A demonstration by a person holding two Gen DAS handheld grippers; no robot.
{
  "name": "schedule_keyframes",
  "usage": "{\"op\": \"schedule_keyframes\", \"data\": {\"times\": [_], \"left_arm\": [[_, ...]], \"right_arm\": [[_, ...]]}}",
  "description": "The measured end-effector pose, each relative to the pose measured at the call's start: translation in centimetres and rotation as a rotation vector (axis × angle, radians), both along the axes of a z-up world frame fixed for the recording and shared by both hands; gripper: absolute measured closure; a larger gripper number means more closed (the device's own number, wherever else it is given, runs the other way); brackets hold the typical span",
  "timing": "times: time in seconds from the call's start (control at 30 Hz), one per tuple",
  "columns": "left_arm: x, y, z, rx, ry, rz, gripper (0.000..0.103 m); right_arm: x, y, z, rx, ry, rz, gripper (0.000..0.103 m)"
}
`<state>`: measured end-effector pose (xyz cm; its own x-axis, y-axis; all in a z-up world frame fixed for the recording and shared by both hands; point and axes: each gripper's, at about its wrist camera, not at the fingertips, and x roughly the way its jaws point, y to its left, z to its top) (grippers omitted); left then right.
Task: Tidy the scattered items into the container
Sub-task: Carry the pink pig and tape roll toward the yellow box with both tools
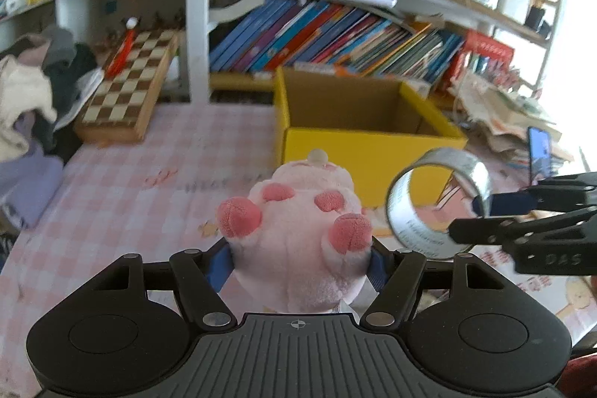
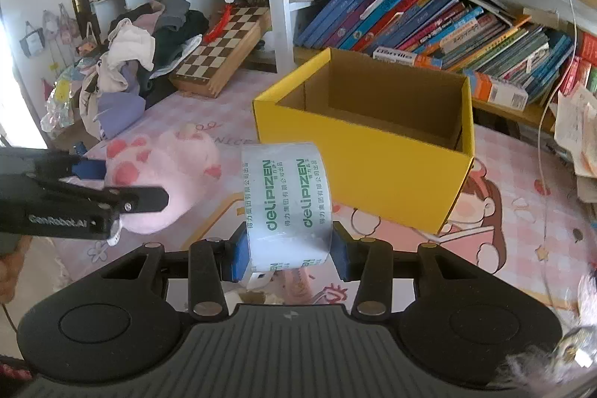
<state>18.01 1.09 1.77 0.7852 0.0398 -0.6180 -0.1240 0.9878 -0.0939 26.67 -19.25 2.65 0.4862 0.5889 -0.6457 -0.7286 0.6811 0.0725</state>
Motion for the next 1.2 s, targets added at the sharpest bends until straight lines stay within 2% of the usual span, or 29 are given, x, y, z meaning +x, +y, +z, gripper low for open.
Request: {"op": "schedule_keyframes", "data": {"times": [0.3,0.73,0.93,1.2], "left_arm": [[2.3,-0.5,3.4,0.043,-0.079,-0.056,0.033],[8.5,-1.1,5.8,0.130,-0.103,-0.105,0.033],[12.7,-1.4,5.4,0.184,-0.074,-0.117,0.033],[18.3,-0.9,3.2,0.174,0.001,-0.102,0.033]], "right_arm": [[2.6,-1.1,2.5,-0.002,-0.072,-0.024,0.062],[9.3,-0.9,5.8,-0.011,-0.157,-0.023,0.062],[13.4,0.9,5.2,-0.068,-0.162,-0.002,0.062],[18.7,3.1,2.2,-0.163,-0.115,0.019,0.062]]}}
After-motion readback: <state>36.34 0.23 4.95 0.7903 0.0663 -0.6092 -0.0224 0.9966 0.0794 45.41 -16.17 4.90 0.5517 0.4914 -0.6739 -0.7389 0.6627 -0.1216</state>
